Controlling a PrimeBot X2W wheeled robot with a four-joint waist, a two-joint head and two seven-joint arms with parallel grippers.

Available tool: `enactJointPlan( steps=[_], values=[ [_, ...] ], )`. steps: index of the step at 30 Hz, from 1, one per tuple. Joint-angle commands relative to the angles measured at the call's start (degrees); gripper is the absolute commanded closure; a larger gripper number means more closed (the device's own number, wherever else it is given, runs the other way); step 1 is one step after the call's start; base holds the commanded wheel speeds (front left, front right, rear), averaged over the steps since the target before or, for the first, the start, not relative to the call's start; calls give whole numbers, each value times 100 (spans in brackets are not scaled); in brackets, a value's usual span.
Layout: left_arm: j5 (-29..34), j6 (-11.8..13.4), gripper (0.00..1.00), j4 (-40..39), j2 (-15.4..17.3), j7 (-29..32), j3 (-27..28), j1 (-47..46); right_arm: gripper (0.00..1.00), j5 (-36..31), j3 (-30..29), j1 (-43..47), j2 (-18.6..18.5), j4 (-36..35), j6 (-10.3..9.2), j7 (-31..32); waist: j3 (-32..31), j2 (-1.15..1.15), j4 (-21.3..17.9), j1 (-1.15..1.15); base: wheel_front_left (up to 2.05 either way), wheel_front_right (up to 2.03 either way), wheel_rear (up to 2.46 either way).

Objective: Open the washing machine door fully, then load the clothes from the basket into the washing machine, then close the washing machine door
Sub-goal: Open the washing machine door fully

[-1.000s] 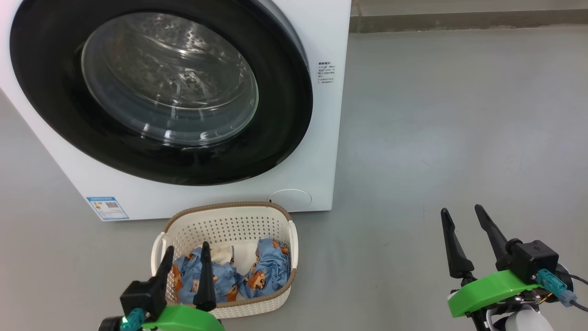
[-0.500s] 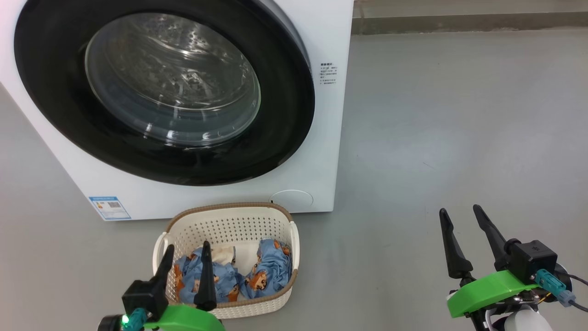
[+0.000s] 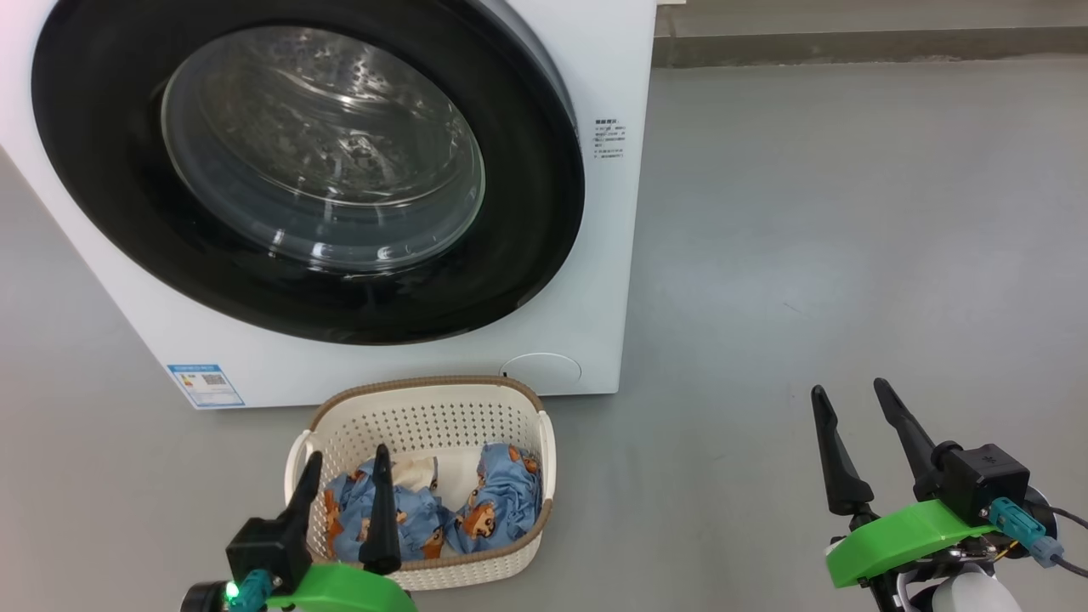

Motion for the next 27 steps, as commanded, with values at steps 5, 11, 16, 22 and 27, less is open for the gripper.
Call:
enactJointPlan(
  steps=[5, 11, 16, 22, 27],
  values=[
    [45, 35, 0, -154, 55, -37, 177, -192, 0, 44, 187, -194, -22, -150, 9, -70, -9, 0, 18, 0, 0, 0, 0],
    [40, 31, 0, -152, 55, -37, 193, -176, 0, 28, 228, -174, -22, -174, 9, -70, -12, 0, 25, 0, 0, 0, 0],
    [85, 54, 0, -152, 55, -37, 208, -184, 100, 25, 332, -161, -22, -130, 9, -70, -3, 0, 35, 0, 0, 0, 0],
    [42, 46, 0, -149, 55, -37, 224, -192, 100, 106, 434, -158, -22, -51, 9, -70, 42, 0, 55, 0, 0, 0, 0],
    [108, 48, 0, -135, 55, -37, 210, -220, 100, 1039, 460, -205, -22, 38, 9, -61, 101, 0, 80, 0, 0, 0, 0]
  ],
)
